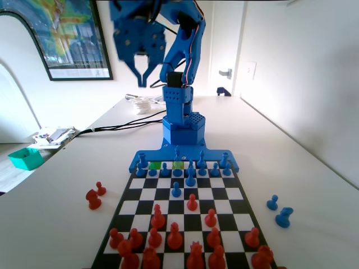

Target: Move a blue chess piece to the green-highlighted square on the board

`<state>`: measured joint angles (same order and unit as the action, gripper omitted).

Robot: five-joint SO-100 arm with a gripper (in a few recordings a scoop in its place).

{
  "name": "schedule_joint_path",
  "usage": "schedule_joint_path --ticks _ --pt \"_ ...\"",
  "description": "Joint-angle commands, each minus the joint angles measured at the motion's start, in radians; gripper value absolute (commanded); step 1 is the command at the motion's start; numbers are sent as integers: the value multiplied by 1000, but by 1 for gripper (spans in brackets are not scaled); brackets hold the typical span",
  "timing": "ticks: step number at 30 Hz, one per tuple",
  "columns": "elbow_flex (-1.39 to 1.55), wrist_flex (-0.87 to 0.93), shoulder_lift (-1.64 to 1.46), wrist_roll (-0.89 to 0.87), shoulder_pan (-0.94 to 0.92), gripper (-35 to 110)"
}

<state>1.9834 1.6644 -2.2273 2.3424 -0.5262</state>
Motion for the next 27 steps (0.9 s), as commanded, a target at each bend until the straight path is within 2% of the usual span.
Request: schedule_joint_path --ticks 1,12,20,27 --pt "18 -81 77 -31 -54 1" --pt "138 -351 304 -202 -92 9" --pt "273 -604 359 -204 -120 12" --pt "345 -704 387 -179 -123 13"
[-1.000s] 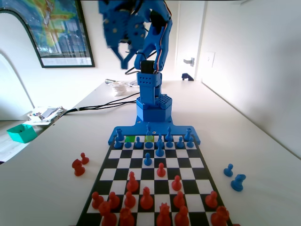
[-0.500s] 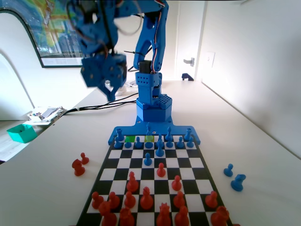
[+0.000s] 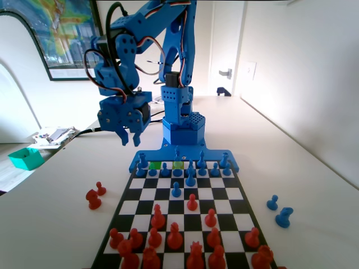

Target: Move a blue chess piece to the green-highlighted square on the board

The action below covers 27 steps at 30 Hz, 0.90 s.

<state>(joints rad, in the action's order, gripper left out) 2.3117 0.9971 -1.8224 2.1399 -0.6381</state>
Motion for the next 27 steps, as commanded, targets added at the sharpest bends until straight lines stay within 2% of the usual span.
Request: schedule_joint_path --ticks 1,7,27 --pt "32 -57 -17 25 -8 13" --pt "117 -172 -2 38 -2 14" --pt "270 -370 31 115 -25 14"
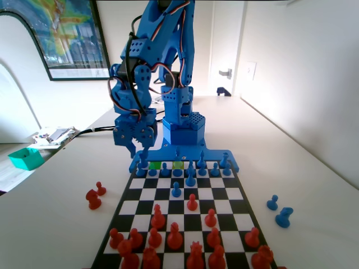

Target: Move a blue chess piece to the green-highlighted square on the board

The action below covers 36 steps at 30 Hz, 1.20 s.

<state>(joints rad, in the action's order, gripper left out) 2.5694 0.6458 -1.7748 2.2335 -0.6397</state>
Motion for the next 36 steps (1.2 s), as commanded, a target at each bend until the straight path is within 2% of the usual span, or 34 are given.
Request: schedule_joint_path --ticks 1,11,18,25,28,36 --pt "18 -25 -17 28 -25 14" --pt "97 -137 -15 58 -21 13" --pt "106 -150 -15 109 -15 2" --pt "107 -149 -15 135 -12 1" --pt "64 -78 -15 167 2 1" --pt "-204 322 -18 279 83 1"
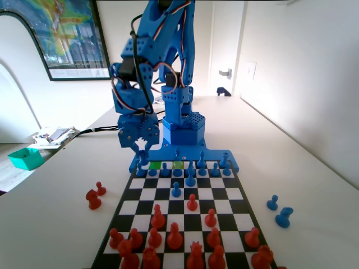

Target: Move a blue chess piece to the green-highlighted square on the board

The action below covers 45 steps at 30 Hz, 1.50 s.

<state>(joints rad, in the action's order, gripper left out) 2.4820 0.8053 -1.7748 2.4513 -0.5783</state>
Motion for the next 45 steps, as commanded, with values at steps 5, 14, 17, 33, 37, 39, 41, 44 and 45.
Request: schedule_joint_path --ticks 5,14,17,33,37,39,41,44,45 --pt "-175 236 -25 143 95 1" --pt "51 -15 -51 262 140 1" --pt "117 -81 -55 287 140 1" --pt "199 -175 -78 213 233 1" --pt "244 -222 -80 227 236 1" --pt "268 -252 -80 239 236 1" --pt "278 -261 -81 247 236 3" --pt "282 -264 -81 252 236 5" --pt "282 -264 -81 255 236 6"
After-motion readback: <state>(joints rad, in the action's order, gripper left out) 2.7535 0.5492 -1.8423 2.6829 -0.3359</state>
